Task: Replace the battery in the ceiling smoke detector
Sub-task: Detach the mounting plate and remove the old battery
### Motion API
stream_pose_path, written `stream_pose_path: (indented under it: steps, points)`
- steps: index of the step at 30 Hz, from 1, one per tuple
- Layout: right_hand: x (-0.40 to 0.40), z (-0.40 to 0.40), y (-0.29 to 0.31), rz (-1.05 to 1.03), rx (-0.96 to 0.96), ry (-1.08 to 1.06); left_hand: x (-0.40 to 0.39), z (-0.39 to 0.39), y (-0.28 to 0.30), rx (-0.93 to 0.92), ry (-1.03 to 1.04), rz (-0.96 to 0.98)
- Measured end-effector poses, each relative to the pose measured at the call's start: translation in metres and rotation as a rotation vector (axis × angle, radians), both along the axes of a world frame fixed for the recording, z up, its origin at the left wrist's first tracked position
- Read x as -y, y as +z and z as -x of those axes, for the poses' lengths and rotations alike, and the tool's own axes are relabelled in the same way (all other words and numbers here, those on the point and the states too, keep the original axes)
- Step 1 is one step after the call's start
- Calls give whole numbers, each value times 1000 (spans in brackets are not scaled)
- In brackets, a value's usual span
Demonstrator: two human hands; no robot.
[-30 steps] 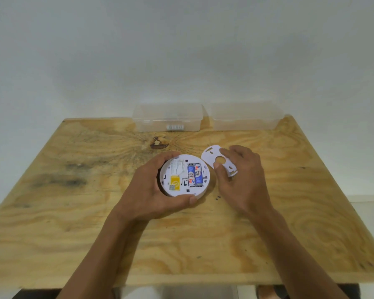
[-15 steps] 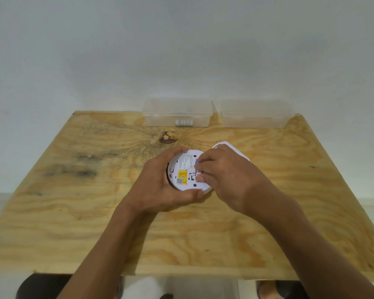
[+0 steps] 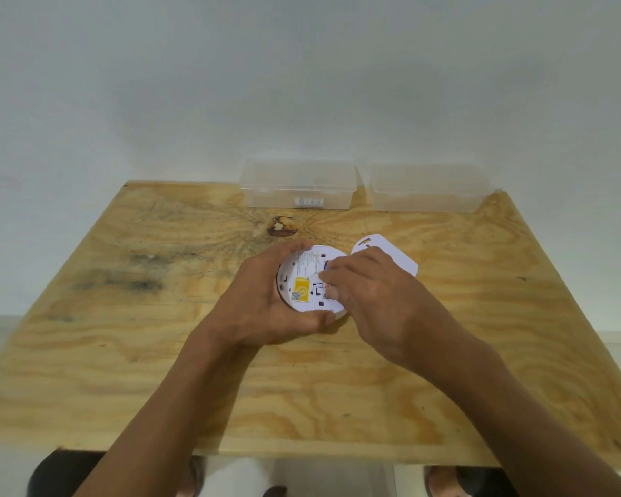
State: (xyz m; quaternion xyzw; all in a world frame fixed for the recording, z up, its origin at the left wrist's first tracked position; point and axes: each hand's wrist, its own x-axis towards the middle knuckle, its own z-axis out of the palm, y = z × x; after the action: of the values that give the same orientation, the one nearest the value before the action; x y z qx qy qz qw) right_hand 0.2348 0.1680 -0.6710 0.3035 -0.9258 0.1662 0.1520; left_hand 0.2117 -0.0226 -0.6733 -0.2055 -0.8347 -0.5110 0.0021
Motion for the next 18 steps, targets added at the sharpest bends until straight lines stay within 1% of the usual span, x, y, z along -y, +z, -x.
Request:
stream_pose_path:
  steps: [3, 6, 10, 11, 13, 15, 17, 18]
  points:
    - [-2, 4, 4, 12, -40, 28, 1, 0, -2, -17, -2, 5]
    - [0, 6, 3, 48, -76, -1, 2, 2, -2, -22, -12, 8]
    - [14, 13, -2, 253, -90, -132, 1, 4, -5, -49, -4, -17]
    - [19, 15, -1, 285, -60, -149, 1, 3, -7, -65, -6, -29]
    - [28, 17, 3, 375, 59, -195, 2, 3, -10, -79, -12, -51]
    - [29, 18, 11, 578, 195, -270, 4, 3, -12, -89, 5, -15]
    - [25, 20, 22, 809, 282, -351, 5, 3, -14, -87, 24, 46]
    - [20, 21, 26, 856, 312, -388, 6, 3, -15, -76, 29, 63]
